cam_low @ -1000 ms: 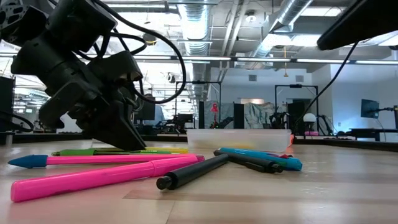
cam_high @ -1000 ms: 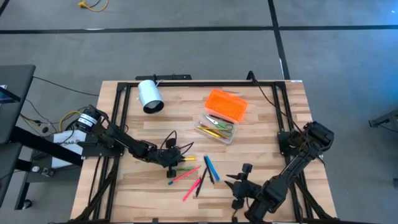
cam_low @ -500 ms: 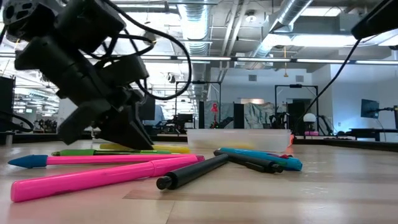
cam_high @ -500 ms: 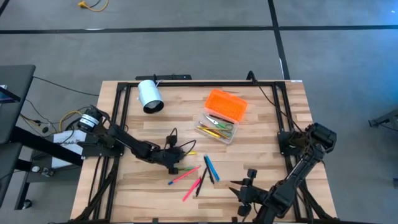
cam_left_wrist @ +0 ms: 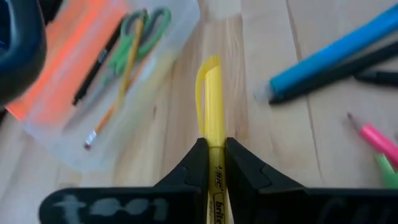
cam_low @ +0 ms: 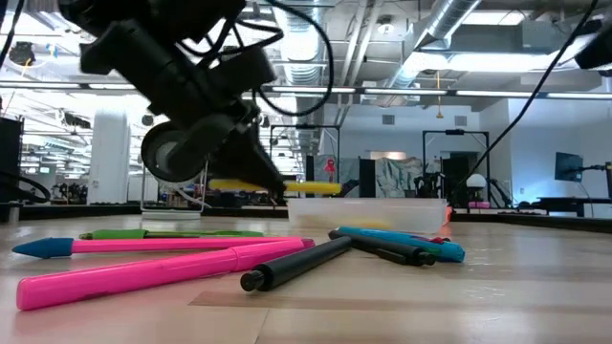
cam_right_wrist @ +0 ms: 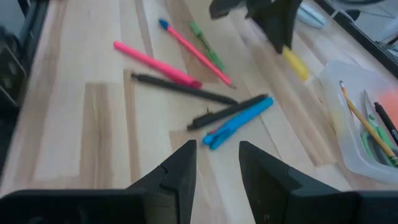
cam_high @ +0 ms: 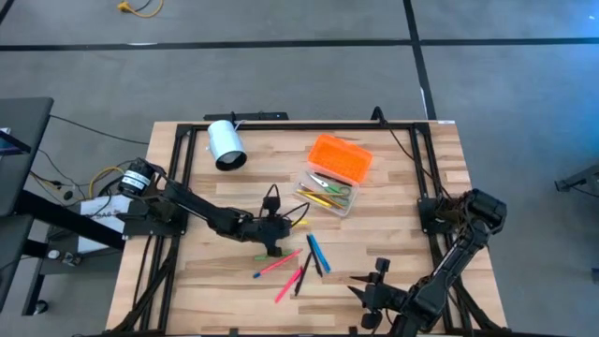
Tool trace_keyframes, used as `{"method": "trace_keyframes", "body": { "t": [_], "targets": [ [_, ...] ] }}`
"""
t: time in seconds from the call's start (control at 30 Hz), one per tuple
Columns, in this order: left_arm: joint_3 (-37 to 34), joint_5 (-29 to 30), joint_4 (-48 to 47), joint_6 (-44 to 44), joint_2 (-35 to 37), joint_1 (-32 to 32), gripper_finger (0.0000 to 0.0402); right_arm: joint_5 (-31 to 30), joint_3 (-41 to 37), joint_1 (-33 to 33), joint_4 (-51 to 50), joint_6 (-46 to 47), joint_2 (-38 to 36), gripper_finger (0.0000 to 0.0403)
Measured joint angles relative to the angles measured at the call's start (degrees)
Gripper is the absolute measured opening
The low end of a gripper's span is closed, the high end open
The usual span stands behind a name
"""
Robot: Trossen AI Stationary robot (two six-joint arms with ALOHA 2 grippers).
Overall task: Pick & place school supplies into a supply box
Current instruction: Put the yellow pen into the supply box
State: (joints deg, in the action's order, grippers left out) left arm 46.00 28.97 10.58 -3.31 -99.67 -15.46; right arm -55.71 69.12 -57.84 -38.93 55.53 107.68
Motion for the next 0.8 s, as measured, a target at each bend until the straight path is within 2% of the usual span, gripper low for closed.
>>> {"method": "trace_keyframes", "body": {
  "t": [0.33, 0.57, 0.8],
  "targets": [
    [5.4, -1.9, 0.2, -7.6, 0.1, 3.5, 0.0016, 0.0, -0.1, -1.3, 0.0, 0.1, 0.5, 0.0115],
    [8.6, -5.7, 0.4, -13.9, 0.1, 8.1, 0.0016, -0.1, -0.1, -1.4, 0.0, 0.4, 0.5, 0.0115],
    [9.4, -13.9, 1.6, -20.0, 0.1, 14.2, 0.0016, -0.1, -0.1, -1.4, 0.1, 0.5, 0.5, 0.0115]
  ]
}}
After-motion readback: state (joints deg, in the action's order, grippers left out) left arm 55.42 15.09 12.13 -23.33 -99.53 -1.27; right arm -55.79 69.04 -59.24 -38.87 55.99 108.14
